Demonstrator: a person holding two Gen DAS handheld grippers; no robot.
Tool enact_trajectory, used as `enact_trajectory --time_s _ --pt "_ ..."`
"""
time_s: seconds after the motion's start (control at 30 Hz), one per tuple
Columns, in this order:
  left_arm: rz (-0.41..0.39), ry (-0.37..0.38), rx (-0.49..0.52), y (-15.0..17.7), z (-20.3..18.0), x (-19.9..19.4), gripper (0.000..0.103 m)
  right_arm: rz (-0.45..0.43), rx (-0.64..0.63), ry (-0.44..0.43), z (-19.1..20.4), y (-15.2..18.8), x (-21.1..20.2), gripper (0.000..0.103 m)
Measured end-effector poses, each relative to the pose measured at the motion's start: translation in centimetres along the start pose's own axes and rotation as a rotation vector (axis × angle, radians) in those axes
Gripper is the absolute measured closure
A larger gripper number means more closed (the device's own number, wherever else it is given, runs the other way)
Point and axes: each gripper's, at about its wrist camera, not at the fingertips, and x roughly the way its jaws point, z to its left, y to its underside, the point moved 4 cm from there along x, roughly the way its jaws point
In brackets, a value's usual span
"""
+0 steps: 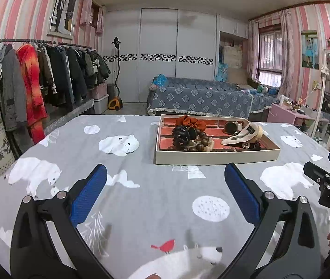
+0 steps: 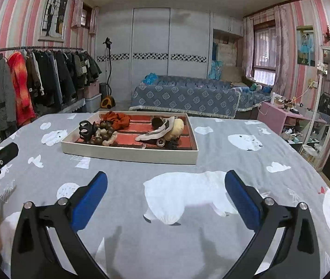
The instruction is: Organize jewelry
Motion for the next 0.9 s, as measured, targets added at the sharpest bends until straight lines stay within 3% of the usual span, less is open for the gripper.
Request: enact_trajectory --time_s 0.2,0.4,0.9 --pt "-0.025 -0.016 0.038 1.1 -0.5 -1.0 0.005 -0.076 -0.014 0.029 0.1 0.9 -1.9 0.004" --pt "-0.039 -0.039 0.079 1.5 -1.2 -1.2 0.005 -0.075 -0.007 0.023 0.1 1.4 -1.8 0.004" --pt "-0.021 -0.034 0.066 2.0 -1.0 -0.8 0.005 -0.08 -0.032 0.027 0.7 1.5 -2.1 0.004"
